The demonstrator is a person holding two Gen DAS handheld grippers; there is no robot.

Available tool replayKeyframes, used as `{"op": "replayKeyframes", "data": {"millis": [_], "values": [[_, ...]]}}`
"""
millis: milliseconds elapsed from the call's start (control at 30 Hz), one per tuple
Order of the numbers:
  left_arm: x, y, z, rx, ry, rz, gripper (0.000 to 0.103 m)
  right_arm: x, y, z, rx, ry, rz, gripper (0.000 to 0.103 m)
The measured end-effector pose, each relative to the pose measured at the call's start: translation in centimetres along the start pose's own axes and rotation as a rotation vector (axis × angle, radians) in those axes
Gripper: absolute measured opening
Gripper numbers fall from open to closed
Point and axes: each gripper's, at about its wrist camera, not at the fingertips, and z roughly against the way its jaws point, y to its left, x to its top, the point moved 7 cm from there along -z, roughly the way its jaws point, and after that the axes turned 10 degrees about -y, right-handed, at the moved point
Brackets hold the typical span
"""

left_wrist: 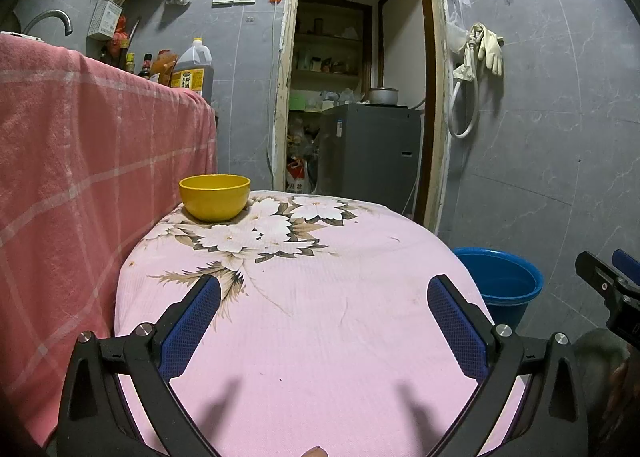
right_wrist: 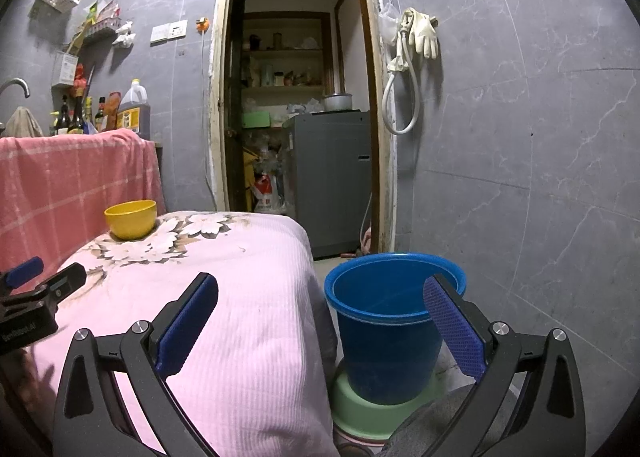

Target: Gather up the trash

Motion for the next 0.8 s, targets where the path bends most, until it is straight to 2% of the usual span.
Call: {"op": "replayKeyframes", "data": {"millis": [800], "values": [[0.20, -0.04, 0.19, -0.002, -0.003, -0.001, 0.101, -0.02, -0.07, 0.05, 0.002, 0.001, -0.001, 0.103]]}}
